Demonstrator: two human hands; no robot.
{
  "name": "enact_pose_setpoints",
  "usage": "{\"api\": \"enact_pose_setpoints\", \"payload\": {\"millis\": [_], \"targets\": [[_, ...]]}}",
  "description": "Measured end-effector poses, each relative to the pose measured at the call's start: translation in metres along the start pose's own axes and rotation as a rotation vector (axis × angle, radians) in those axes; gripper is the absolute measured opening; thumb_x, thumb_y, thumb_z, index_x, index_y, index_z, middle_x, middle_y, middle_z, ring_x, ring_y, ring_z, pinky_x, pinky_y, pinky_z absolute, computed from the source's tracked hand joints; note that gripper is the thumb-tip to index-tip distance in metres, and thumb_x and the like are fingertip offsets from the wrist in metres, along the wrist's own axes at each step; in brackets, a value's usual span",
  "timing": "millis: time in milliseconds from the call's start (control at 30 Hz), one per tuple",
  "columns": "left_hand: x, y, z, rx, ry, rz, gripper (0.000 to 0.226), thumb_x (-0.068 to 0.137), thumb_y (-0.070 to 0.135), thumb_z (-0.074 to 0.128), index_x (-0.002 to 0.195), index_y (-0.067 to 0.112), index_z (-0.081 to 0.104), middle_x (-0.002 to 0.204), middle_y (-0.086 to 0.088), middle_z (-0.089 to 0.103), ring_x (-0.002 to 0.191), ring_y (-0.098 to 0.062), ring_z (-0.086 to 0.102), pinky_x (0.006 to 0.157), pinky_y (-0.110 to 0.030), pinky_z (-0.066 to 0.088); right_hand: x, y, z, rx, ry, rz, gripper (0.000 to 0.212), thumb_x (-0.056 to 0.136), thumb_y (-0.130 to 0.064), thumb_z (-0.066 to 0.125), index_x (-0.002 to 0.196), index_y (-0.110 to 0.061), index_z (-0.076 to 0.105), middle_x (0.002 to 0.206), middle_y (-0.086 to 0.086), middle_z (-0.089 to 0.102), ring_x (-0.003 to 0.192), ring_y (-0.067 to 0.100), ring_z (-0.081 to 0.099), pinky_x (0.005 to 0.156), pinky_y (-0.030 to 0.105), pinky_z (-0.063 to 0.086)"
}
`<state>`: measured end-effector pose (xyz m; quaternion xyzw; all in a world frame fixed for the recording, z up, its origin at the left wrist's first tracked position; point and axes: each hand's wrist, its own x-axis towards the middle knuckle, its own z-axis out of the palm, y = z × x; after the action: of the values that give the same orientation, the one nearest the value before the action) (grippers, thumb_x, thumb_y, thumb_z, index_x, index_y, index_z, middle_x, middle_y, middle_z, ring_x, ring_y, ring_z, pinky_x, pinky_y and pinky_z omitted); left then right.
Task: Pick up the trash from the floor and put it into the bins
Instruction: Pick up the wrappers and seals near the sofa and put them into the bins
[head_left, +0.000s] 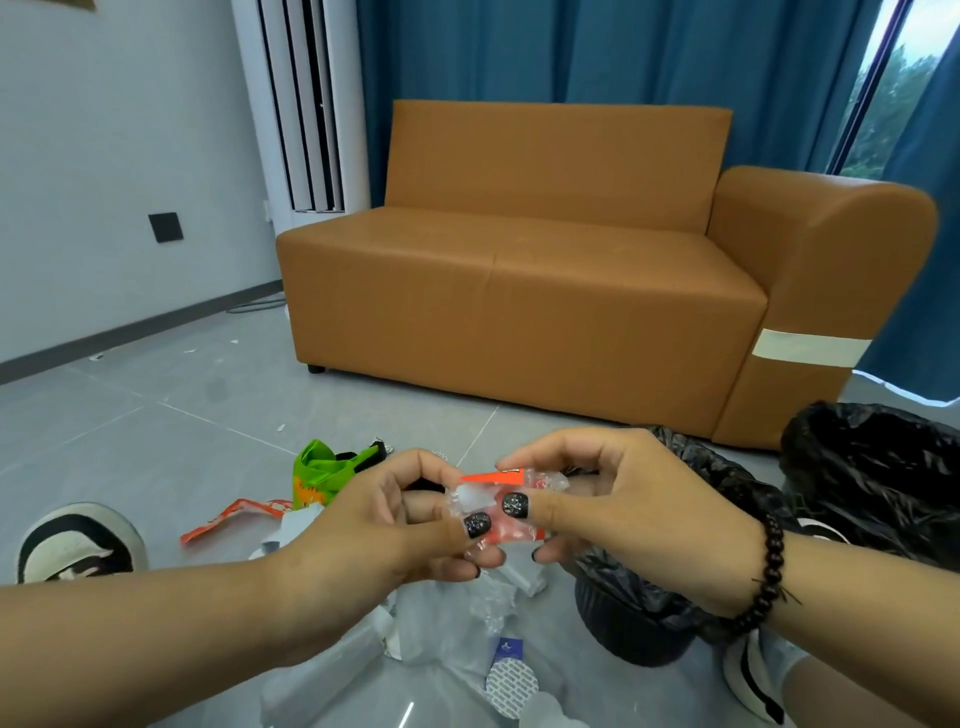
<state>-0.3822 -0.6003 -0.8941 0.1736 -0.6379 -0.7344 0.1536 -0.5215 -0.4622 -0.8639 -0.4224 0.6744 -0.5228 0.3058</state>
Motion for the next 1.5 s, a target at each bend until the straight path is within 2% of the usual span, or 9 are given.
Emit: {"api": "enact_pose_setpoints", "payload": {"millis": [133,267,533,633,833,967,1067,1267,1500], "targets": [[0.008,0.001,0.0,0.061,0.016,0.055,0.037,0.071,-0.004,0.077,0.095,-0.004,0.048,0.081,-0.028,0.069,0.067,-0.029,0.07,0.056,-0.027,0.055,0.0,0.001,-0.005,0.181,-0.018,0.057,0.032,0.067,-0.022,0.074,0.094,-0.006,0.075,0.096,0.018,0.07,0.073,0.018,0.067,0.067,0.032,0.059],[0.02,-0.005,0.006,0.106,0.027,0.051,0.021,0.075,-0.008,0.067,0.083,0.002,0.05,0.079,-0.027,0.07,0.067,-0.031,0.071,0.054,-0.026,0.056,0.006,0.009,-0.01,0.152,0.039,0.114,0.016,0.074,0.005,0.072,0.088,-0.002,0.075,0.091,0.021,0.07,0.065,0.018,0.068,0.06,0.028,0.059],[0.075,-0.022,0.029,-0.004,-0.043,-0.125,0.038,0.075,-0.002,0.07,0.108,0.004,0.053,0.085,-0.018,0.073,0.079,-0.028,0.072,0.058,-0.027,0.059,0.038,0.044,-0.049,0.0,0.203,0.105,0.026,0.078,0.016,0.062,0.082,-0.007,0.074,0.082,0.019,0.072,0.045,0.015,0.061,0.048,0.02,0.054],[0.106,-0.037,0.04,0.052,-0.032,-0.209,0.028,0.089,0.005,0.061,0.114,0.01,0.051,0.092,-0.012,0.074,0.081,-0.027,0.073,0.062,-0.03,0.059,0.054,0.072,-0.079,-0.121,0.318,0.109,0.028,0.08,0.013,0.062,0.077,-0.013,0.073,0.076,0.016,0.071,0.046,0.016,0.064,0.045,0.02,0.052],[0.176,-0.079,0.074,0.313,0.096,-0.23,0.021,0.089,0.016,0.058,0.107,0.015,0.046,0.079,-0.006,0.066,0.055,-0.019,0.066,0.051,-0.027,0.048,0.084,0.142,-0.16,-0.31,0.589,0.302,0.023,0.083,0.005,0.065,0.072,-0.015,0.068,0.081,0.01,0.067,0.052,0.02,0.065,0.056,0.03,0.06],[0.22,-0.107,0.099,0.7,0.053,-0.171,0.038,0.084,0.044,0.061,0.1,0.019,0.038,0.067,-0.003,0.065,0.054,-0.019,0.063,0.056,-0.03,0.048,0.11,0.174,-0.188,-0.65,0.423,0.384,0.015,0.084,0.0,0.064,0.083,-0.015,0.062,0.081,0.001,0.062,0.061,0.023,0.068,0.053,0.03,0.059],[0.232,-0.124,0.102,0.905,0.095,-0.044,0.041,0.082,0.038,0.063,0.102,0.019,0.033,0.075,0.001,0.056,0.065,-0.016,0.056,0.053,-0.031,0.041,0.131,0.184,-0.185,-0.855,0.157,0.283,0.018,0.081,-0.005,0.066,0.084,-0.018,0.055,0.078,-0.005,0.062,0.07,0.017,0.066,0.054,0.018,0.053],[0.228,-0.156,0.105,0.282,0.168,-0.238,0.039,0.084,0.026,0.065,0.11,0.016,0.037,0.079,-0.009,0.061,0.068,-0.021,0.065,0.052,-0.03,0.057,0.153,0.214,-0.157,-1.012,-0.136,0.139,0.018,0.078,-0.009,0.07,0.079,-0.018,0.055,0.077,-0.009,0.058,0.069,0.005,0.053,0.06,0.014,0.04],[0.208,-0.165,0.108,0.107,0.184,-0.243,0.039,0.084,0.032,0.067,0.111,0.018,0.042,0.092,-0.017,0.062,0.057,-0.018,0.065,0.051,-0.029,0.056,0.149,0.2,-0.183,-0.953,0.091,0.192,0.019,0.073,-0.016,0.079,0.074,-0.02,0.06,0.068,-0.009,0.062,0.064,0.002,0.058,0.06,0.015,0.045]]}}
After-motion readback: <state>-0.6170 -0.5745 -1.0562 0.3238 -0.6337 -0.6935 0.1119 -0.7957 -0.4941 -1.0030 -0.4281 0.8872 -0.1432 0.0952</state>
